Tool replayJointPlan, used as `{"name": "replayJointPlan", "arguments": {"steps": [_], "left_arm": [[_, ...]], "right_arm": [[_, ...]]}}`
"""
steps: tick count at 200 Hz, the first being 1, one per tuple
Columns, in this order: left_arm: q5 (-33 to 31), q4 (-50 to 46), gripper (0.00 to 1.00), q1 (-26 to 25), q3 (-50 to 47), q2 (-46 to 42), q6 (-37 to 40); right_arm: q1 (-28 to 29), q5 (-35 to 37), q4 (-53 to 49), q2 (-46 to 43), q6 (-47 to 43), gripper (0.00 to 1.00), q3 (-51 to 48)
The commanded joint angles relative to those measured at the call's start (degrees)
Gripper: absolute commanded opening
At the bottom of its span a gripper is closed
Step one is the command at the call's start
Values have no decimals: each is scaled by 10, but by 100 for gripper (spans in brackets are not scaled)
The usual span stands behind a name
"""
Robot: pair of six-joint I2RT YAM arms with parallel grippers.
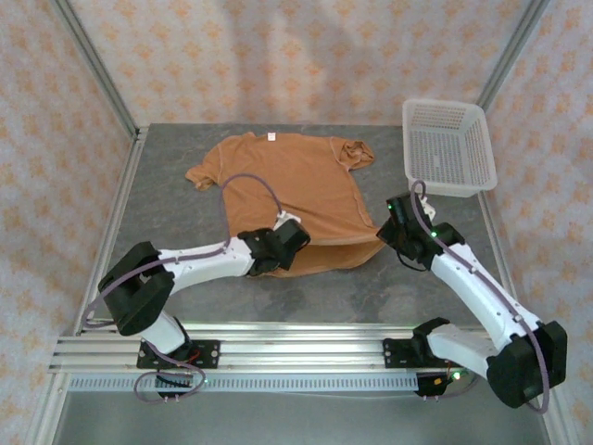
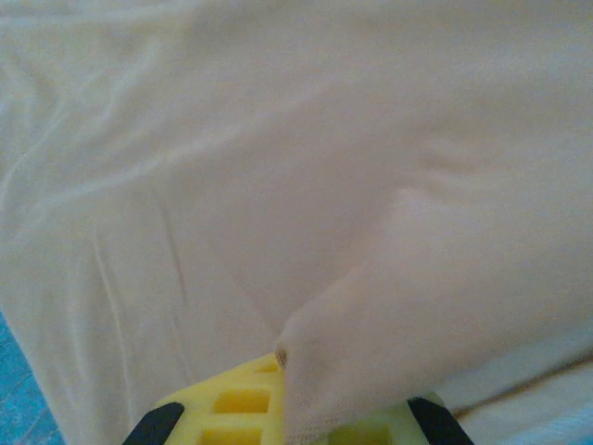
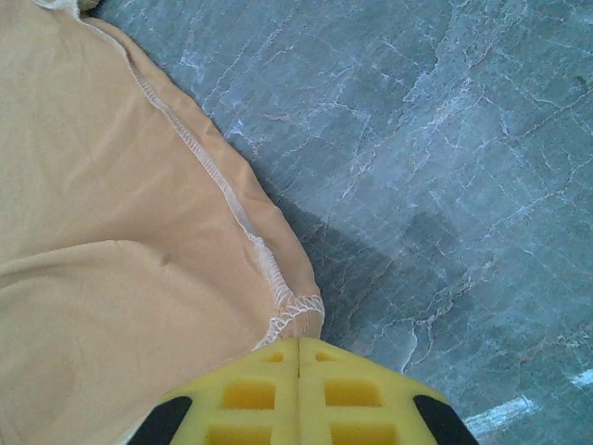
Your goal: Fold the inside-out t-shirt
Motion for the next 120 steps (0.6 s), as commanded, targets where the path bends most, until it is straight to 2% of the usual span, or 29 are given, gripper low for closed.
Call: {"name": "replayJointPlan", "arguments": {"steps": [1,23,44,57,70,97,120], "left_arm": [[117,-52,0,1,111,-3,-43],[233,-54,0,1,208,43,-97],[324,-37,0,1,266,103,-158],[355,-21,0,2,282,136,-183],[358,-22,0,1,302,162,-190],[363,-42,0,8,350,212,-193],[374,-51,0,14,388,235,-199]], "right_arm": [[-41,0,35,30,-27,0,14],[-119,-40,69,99,-67,0,41],[-166,-77,71,171,-97,0,76],[-171,-107,66,207,-105,0,87],[-171,-145,72,224,-105,0,77],[-170,-154,55,169,-118,28,39],[-168,-184,52,75,-131,32,-14]]}}
